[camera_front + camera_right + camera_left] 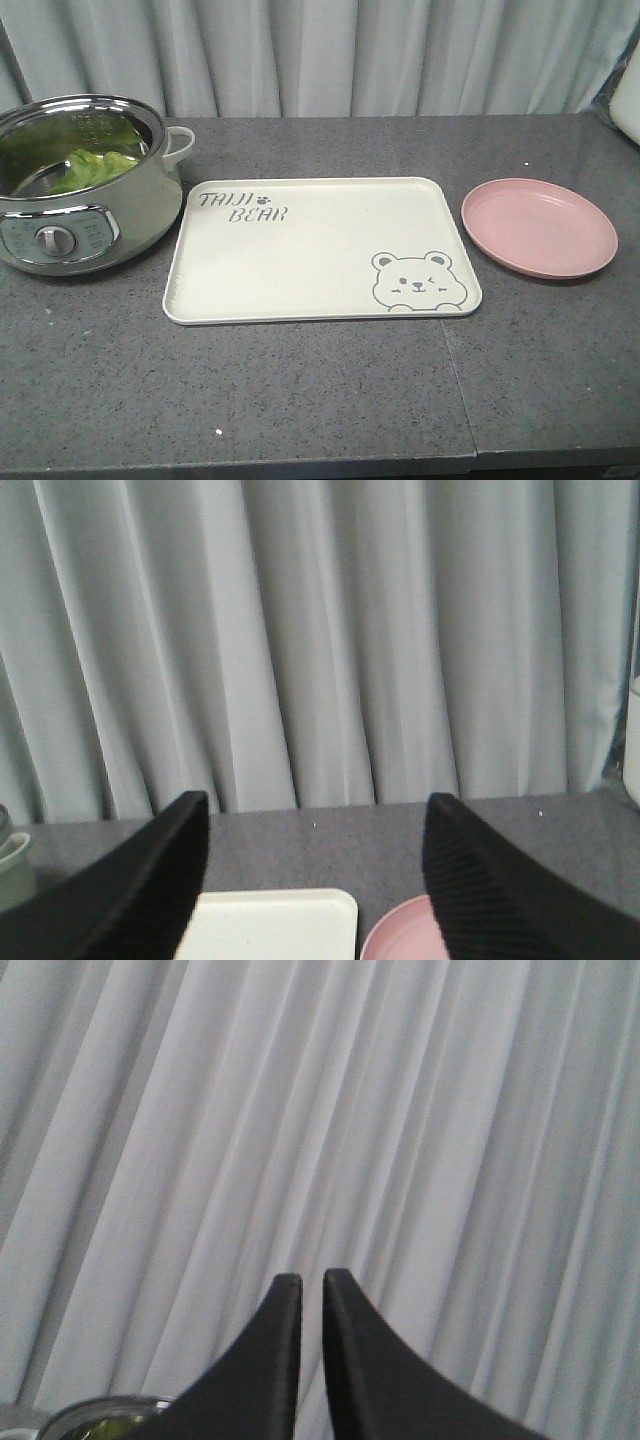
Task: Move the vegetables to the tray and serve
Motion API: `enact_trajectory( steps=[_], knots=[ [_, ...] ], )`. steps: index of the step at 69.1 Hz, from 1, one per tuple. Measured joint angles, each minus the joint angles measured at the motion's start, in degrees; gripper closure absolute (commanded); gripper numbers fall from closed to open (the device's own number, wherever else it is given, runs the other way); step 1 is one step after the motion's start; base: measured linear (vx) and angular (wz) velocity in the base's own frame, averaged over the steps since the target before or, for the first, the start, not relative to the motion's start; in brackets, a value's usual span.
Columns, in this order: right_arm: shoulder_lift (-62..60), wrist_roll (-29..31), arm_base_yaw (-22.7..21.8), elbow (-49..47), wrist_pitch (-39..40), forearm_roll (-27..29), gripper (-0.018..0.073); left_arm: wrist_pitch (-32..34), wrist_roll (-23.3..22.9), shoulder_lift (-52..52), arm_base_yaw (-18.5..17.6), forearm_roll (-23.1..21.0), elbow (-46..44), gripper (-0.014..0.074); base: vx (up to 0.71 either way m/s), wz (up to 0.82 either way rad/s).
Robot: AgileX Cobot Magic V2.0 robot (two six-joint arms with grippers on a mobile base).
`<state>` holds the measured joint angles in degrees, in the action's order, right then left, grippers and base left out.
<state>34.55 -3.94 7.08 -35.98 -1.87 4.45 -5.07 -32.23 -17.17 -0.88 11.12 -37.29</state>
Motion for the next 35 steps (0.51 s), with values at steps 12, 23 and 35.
enact_trajectory(
  steps=[12,23,35],
  knots=[
    [0.57,0.00,0.00,-0.38,3.81,0.04,-0.0036,-12.36,5.19,-11.69,0.00,-0.24,-10.28,0.0195,0.00,0.00],
    [5.97,0.68,0.00,-7.81,-2.37,-1.24,-0.0031,-22.88,12.88,-24.47,0.00,-2.07,-21.81,0.0097,0.00,0.00],
    [17.43,2.00,0.00,-23.38,-14.47,-3.78,-0.0031,-34.04,23.38,-40.56,0.00,-8.39,-35.30,0.0104,0.00,0.00]
  ],
)
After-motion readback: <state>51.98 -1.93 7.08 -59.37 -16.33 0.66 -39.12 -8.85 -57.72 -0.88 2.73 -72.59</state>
